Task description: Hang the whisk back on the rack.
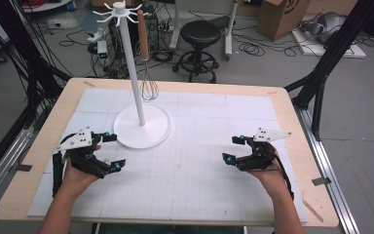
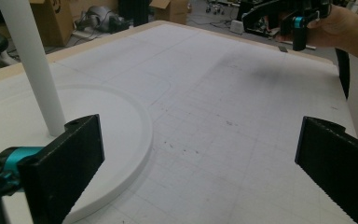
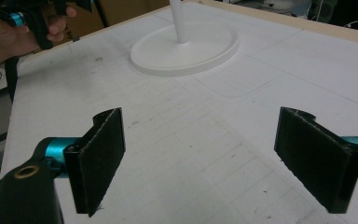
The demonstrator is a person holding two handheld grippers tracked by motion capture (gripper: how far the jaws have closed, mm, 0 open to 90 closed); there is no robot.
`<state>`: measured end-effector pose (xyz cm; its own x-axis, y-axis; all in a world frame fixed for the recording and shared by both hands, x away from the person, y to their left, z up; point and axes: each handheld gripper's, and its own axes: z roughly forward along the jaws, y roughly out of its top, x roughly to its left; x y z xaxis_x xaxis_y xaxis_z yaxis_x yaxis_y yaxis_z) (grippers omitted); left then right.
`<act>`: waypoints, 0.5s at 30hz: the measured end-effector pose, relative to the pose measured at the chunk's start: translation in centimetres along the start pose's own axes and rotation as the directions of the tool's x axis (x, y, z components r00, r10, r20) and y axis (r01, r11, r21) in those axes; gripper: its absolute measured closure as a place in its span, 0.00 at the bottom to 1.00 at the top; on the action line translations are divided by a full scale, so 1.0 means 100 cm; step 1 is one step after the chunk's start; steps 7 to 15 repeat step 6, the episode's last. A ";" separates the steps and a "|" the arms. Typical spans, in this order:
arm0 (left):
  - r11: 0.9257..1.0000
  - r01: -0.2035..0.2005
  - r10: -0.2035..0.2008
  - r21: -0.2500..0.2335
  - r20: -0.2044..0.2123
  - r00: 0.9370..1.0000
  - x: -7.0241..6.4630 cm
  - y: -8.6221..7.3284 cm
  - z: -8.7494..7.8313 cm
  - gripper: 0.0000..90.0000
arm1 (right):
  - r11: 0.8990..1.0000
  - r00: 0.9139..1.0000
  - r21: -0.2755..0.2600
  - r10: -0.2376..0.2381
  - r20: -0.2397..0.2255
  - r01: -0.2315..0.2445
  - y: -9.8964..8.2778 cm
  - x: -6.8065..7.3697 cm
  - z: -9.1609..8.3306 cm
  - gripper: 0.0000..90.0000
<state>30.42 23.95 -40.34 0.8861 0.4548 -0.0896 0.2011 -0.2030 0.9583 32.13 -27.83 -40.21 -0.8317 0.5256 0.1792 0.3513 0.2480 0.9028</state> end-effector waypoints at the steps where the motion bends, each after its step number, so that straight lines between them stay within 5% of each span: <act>1: 1.000 -0.001 0.001 0.000 -0.001 1.000 0.000 0.000 0.000 0.02 | 1.000 1.000 -0.001 -0.002 -0.002 0.002 0.000 0.000 0.000 0.18; 15: 1.000 0.004 -0.004 -0.008 -0.007 1.000 0.002 0.000 -0.001 0.02 | 1.000 1.000 -0.004 0.003 -0.006 -0.003 -0.001 0.000 0.000 0.18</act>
